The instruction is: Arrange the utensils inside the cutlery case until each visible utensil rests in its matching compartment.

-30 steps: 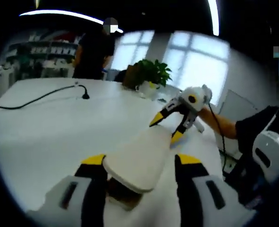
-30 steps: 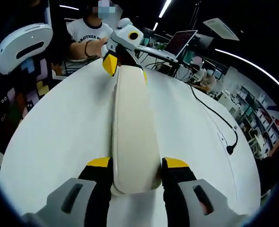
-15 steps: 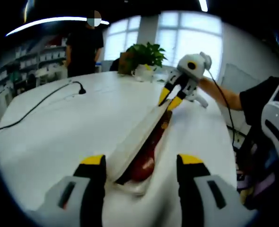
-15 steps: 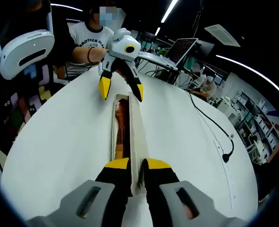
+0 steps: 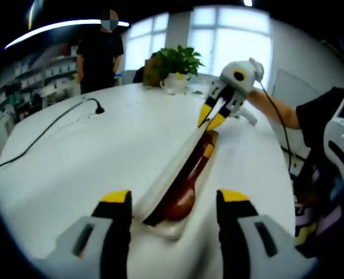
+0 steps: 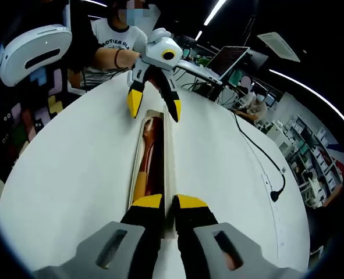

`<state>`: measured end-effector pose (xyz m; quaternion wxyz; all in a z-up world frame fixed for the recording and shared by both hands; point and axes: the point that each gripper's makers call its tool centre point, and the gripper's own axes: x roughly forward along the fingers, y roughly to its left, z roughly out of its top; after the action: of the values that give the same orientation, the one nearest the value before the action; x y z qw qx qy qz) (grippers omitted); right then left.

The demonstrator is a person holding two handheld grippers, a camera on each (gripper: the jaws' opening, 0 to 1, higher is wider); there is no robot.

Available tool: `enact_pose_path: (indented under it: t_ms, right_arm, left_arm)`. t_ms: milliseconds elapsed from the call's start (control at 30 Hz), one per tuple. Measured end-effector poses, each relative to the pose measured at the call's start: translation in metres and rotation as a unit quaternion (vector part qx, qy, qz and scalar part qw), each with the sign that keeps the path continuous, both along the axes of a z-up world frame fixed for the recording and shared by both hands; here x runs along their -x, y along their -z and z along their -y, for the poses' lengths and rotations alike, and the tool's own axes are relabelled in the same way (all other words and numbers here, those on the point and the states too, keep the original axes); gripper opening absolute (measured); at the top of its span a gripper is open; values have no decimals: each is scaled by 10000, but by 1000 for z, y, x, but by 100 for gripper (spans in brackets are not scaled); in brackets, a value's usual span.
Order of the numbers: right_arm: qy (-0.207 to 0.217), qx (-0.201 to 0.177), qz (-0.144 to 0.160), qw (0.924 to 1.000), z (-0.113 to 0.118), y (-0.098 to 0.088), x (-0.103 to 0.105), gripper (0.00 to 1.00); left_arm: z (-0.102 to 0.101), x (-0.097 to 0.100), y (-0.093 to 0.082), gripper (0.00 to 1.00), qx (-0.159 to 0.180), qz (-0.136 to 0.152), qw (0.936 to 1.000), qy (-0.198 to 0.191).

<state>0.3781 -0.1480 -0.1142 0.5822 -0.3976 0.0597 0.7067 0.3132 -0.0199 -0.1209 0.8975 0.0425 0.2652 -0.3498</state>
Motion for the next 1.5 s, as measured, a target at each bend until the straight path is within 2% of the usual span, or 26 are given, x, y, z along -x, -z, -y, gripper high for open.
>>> enact_pose_path:
  t_ms: [267, 467, 567, 700, 767, 933, 967, 1067, 1167, 1233, 1300, 1367, 1433, 1500]
  right_arm:
    - [49, -136, 431, 9990, -1, -3, -2, 3]
    - [-54, -305, 905, 9954, -3, -10, -3, 3]
    - [-131, -410, 1189, 9920, -5, -13, -2, 3]
    - [-271, -551, 1706, 9834, -6, -19, -3, 2]
    - [-328, -588, 2087, 9756, -7, -22, -3, 2]
    - [-373, -611, 2350, 9694, -8, -24, 5, 2]
    - [-395, -639, 2521, 9648, -8, -26, 5, 2]
    - [-350, -690, 2762, 9580, -7, -31, -1, 2]
    - [-287, -826, 2893, 9532, -6, -40, -3, 2]
    - [-229, -899, 2979, 9501, -4, -44, -5, 2]
    - [-165, -972, 3067, 9467, -1, -50, -8, 2]
    - [-108, -1049, 3133, 9438, 1, -55, -10, 2]
    - [-74, -1086, 3163, 9424, 2, -57, -10, 2]
    - [-38, -1117, 3250, 9391, 3, -61, -11, 2]
  left_arm:
    - [0, -3, 2, 64, -79, -10, 10000, 43]
    - [0, -4, 4, 66, -158, -30, 9998, 88]
    - [0, -3, 5, 67, -186, -56, 9998, 106]
    - [0, -3, 7, 69, -158, -120, 9997, 118]
    - [0, -3, 8, 69, -156, -149, 9997, 125]
    - [-1, -3, 9, 69, -142, -183, 9997, 111]
    - [-1, -4, 8, 69, -89, -200, 9997, 95]
    - [-6, -7, 2, 71, 158, -254, 9995, -72]
    - [-13, -10, -9, 72, 648, -383, 9967, -311]
    - [-17, -12, -19, 72, 1168, -529, 9907, -458]
    - [-18, -11, -30, 73, 1846, -729, 9785, -554]
    - [-17, -10, -38, 74, 2482, -996, 9614, -642]
    - [-15, -6, -43, 74, 2941, -1233, 9457, -631]
    - [-17, -9, -51, 74, 3532, -1383, 9221, -767]
